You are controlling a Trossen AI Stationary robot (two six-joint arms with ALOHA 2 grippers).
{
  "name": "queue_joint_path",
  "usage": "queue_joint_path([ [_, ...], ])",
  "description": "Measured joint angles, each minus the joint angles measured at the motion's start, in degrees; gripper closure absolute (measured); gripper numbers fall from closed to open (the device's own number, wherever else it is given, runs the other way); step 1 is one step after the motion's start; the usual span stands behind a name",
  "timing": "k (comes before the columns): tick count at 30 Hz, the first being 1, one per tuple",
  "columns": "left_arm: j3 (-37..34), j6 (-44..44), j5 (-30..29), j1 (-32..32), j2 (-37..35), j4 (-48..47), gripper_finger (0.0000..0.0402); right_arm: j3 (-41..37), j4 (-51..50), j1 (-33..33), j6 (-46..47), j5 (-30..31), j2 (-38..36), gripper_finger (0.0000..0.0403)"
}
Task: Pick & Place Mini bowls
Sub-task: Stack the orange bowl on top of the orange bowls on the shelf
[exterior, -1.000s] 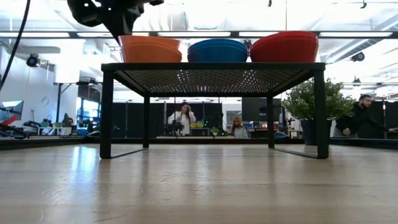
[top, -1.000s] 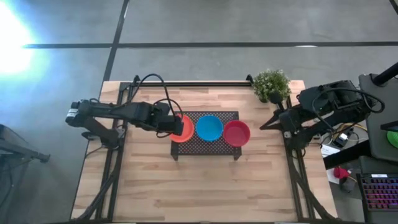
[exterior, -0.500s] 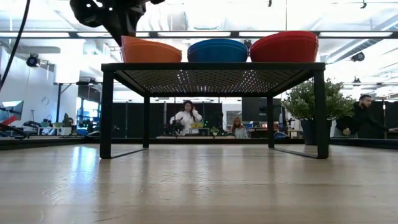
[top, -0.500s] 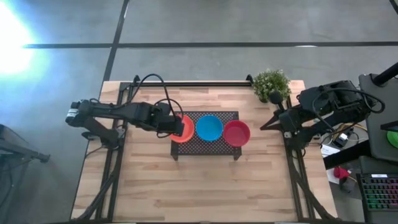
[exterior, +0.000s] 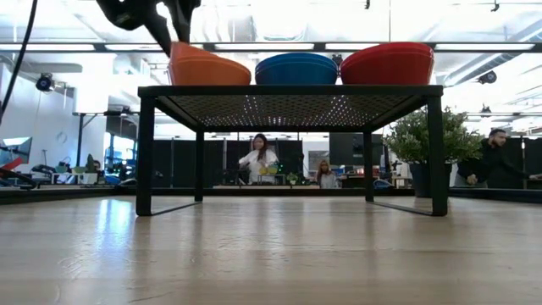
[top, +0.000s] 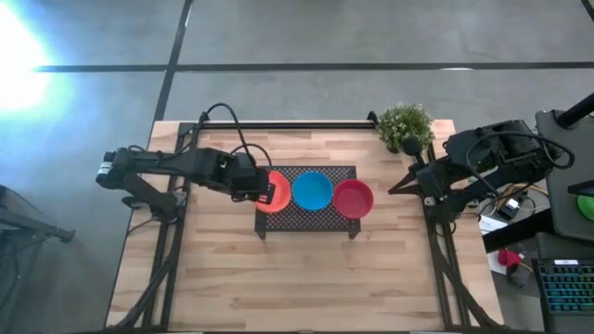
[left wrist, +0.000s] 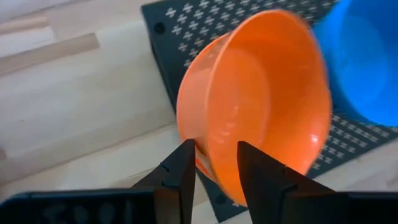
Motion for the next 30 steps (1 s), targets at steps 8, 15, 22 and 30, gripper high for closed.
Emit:
queue_joint_path([
  [8, 5.0, 7.2, 0.0, 0.6, 0.0, 0.0, 0.0291, 0.0, 0.0, 0.0, 0.0, 0.0, 0.0, 0.0394],
  [15, 5.7, 8.9, -0.2, 0.9, 0.0, -0.1, 0.0291, 0.0, -0.1, 0.0, 0.0, 0.0, 0.0, 0.0394],
  [22, 6.8, 9.5, -5.1, 1.4, 0.1, 0.5, 0.0312, 0.0, -0.1, 0.0, -0.9, 0.0, 0.0, 0.0394],
  [30, 8.3, 13.7, -7.6, 1.6, 0.1, 2.2, 0.0396, 0.0, -0.2, 0.0, -1.0, 0.0, 0.0, 0.0394],
])
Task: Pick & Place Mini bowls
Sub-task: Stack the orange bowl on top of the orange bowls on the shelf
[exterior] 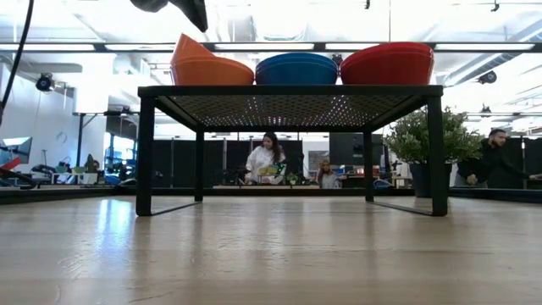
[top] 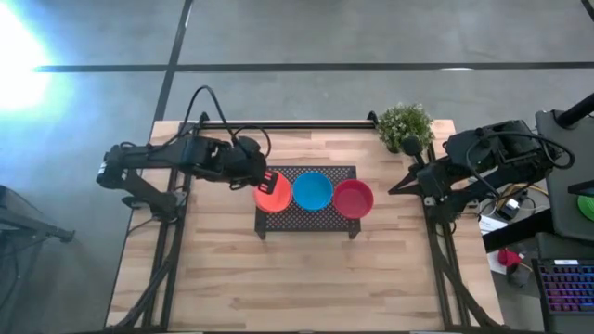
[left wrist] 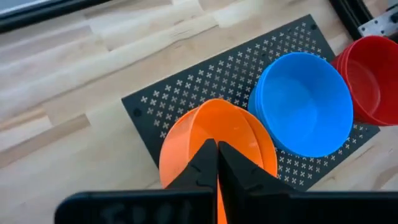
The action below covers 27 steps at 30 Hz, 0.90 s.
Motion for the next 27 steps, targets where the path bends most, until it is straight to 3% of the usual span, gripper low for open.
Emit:
queue_joint_path([
  [7, -3.2, 2.7, -0.7, 0.0, 1.4, 2.7, 0.0401, 0.0, 0.0, 0.0, 0.1, 0.0, 0.0, 0.0394],
  [14, -5.0, 2.1, -6.4, 0.0, 1.3, 2.7, 0.0401, 0.0, -0.2, 0.0, 0.7, 0.0, 0.0, 0.0394],
  [27, -9.6, -0.7, -6.1, -0.3, 1.2, 3.5, 0.0401, 0.0, -0.6, 0.0, 0.9, 0.0, 0.0, 0.0394],
])
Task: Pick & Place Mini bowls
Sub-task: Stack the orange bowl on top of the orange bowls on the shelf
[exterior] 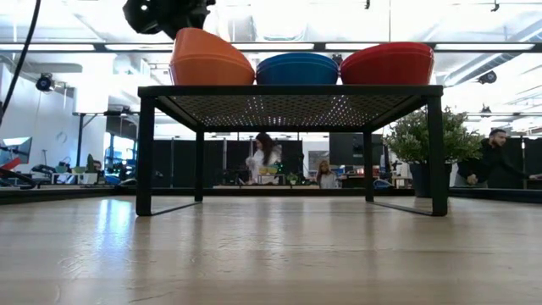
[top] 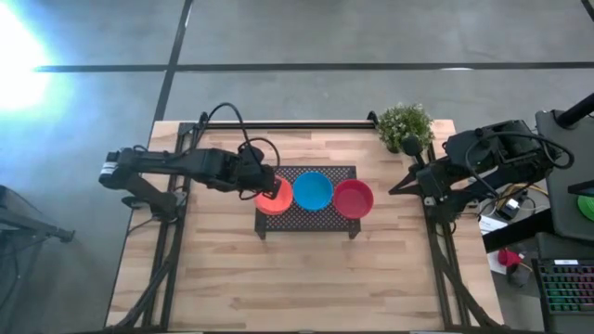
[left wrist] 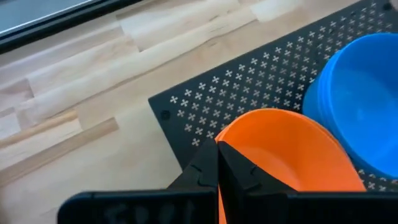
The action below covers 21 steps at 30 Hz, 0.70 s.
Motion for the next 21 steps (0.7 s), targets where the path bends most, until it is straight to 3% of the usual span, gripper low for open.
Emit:
queue_joint_path([
  [6, 3.6, 0.6, 0.1, -0.8, -1.3, 0.9, 0.0401, 0.0, 0.0, 0.0, -0.8, 0.0, 0.0, 0.0394],
  [13, 5.4, 2.9, 9.6, -6.0, -1.4, 3.4, 0.0401, 0.0, 0.0, 0.0, -0.9, 0.0, 0.0, 0.0394],
  [21, 5.1, -4.2, 8.1, -10.5, -1.3, -1.4, 0.0401, 0.0, 0.1, 0.0, -0.8, 0.0, 0.0, 0.0394],
])
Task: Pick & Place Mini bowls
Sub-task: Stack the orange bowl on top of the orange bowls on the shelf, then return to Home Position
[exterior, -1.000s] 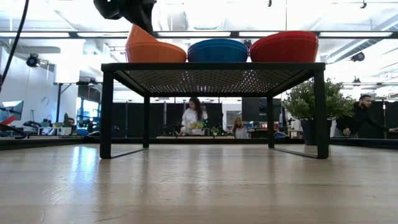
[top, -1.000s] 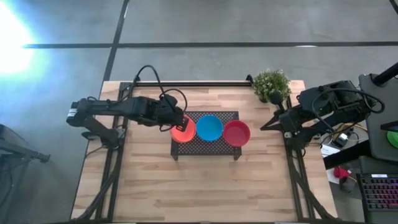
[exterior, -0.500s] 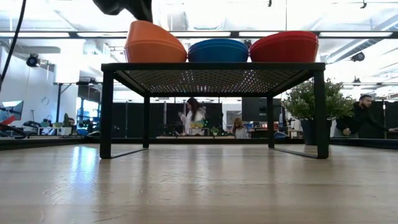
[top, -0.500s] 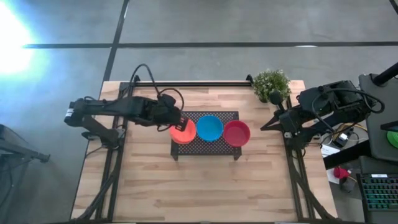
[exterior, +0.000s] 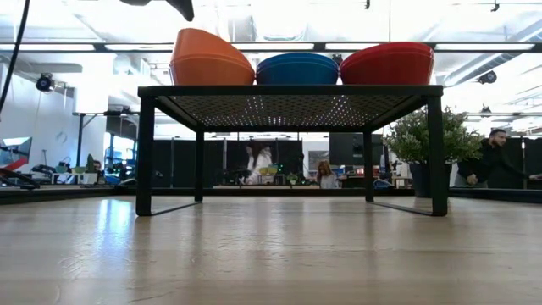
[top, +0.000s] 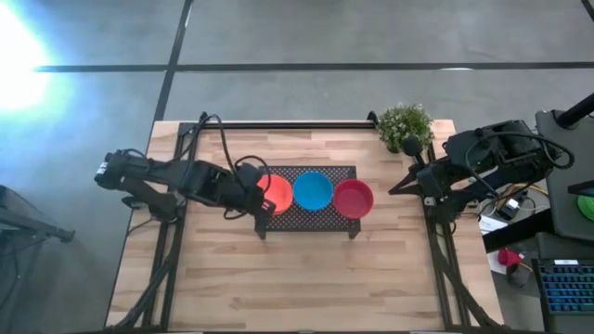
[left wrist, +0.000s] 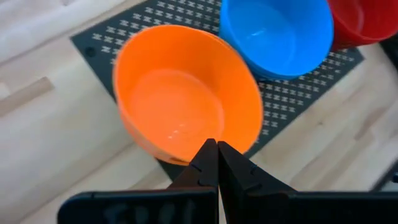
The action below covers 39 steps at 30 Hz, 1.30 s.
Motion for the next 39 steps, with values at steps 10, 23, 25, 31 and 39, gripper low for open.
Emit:
queue_joint_path([
  [10, -1.3, -2.3, -2.4, 0.0, 0.3, -4.1, 0.0401, 0.0, 0.1, 0.0, -0.1, 0.0, 0.0, 0.0394],
  [23, -1.6, -3.1, -2.8, 0.1, 0.2, -4.3, 0.0402, 0.0, 0.1, 0.0, -0.5, 0.0, 0.0, 0.0394],
  [25, 1.0, 0.2, -4.5, 0.1, 0.1, -4.3, 0.0402, 0.0, 0.7, 0.0, -0.4, 0.0, -0.4, 0.0394],
  [31, 8.4, 16.9, -10.9, 0.1, 0.0, -3.0, 0.0401, 0.0, 3.7, 0.0, 0.4, 0.0, -3.4, 0.0394],
  [39, 13.4, 45.1, -13.5, 0.6, -2.9, 4.0, 0.0401, 0.0, 6.8, 0.0, 11.7, -0.1, -8.5, 0.0394],
])
